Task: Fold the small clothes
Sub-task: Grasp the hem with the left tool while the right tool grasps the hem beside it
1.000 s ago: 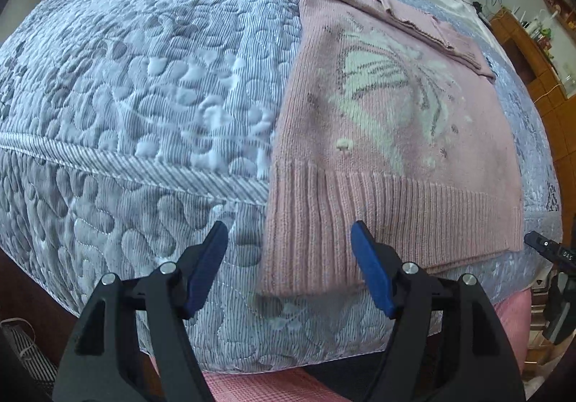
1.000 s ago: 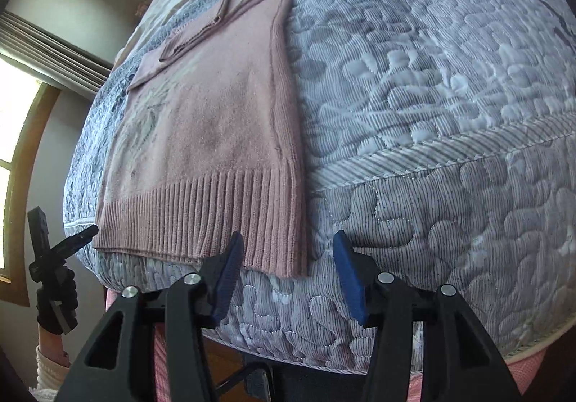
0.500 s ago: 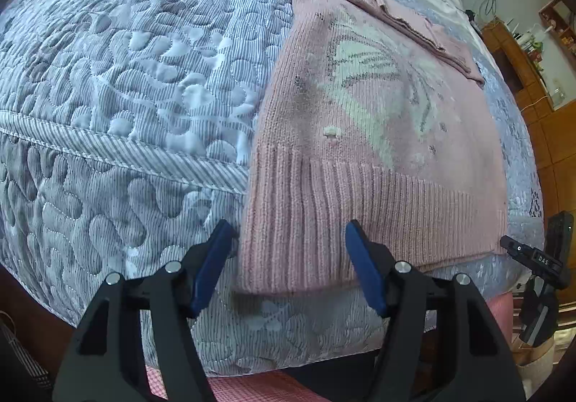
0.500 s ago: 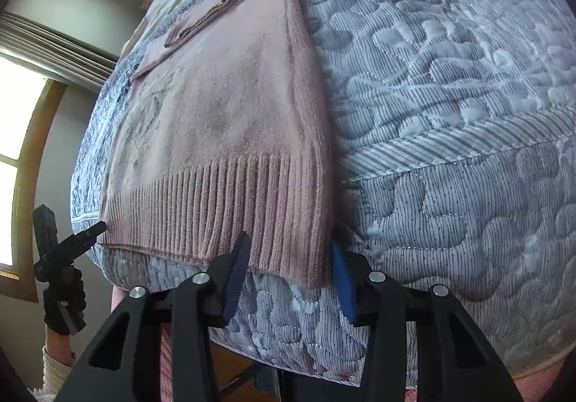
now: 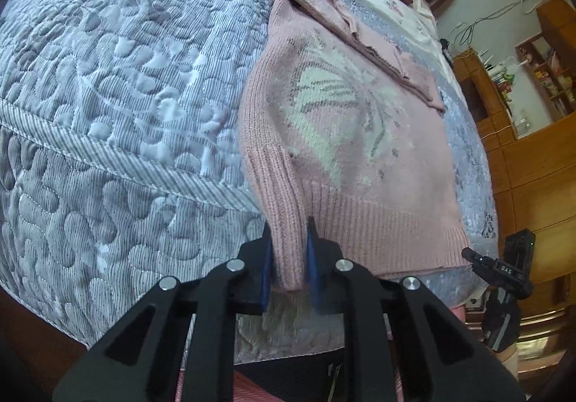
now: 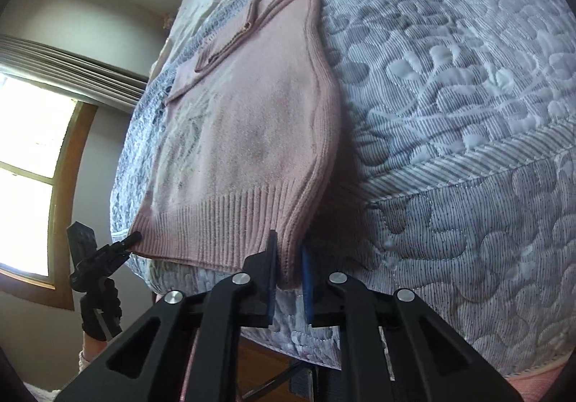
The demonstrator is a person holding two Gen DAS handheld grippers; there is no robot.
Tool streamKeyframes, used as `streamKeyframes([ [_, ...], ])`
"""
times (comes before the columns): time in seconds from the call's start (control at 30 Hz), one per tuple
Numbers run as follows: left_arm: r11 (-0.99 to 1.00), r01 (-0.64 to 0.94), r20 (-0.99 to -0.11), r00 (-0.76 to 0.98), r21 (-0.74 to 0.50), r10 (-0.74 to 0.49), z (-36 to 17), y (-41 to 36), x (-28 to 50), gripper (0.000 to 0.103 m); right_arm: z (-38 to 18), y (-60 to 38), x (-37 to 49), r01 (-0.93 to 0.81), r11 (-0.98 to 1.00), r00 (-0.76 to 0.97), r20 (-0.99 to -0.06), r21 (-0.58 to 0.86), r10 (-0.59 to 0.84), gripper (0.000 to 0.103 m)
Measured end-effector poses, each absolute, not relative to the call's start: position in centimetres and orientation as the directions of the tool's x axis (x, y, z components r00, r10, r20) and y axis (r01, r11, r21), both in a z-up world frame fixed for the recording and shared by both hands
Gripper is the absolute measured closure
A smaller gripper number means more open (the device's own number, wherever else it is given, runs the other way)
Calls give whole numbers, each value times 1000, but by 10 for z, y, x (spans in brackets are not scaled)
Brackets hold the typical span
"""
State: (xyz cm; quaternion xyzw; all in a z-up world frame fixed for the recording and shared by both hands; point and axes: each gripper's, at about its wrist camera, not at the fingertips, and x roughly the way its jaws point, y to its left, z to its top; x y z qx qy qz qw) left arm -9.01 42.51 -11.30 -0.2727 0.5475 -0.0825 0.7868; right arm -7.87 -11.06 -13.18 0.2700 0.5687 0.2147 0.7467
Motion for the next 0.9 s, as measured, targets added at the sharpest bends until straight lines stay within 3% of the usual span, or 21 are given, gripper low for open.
streamKeyframes([
  [0.17,810,-134,-763,450,-572,-464,-86,426,-75,89,-104,-122,-61,-32,702,303,-662,712,685,92],
  [0.47,826,-130,-751,510,-549,-419,-67,427,-9,88,-62,-125,4,-66,726,351,-665,685,659,92],
  [0.9,793,-265,-795,459,-548,-396,-119,443,80,86,-108,-123,109,71,727,282,-713,683,642,92],
])
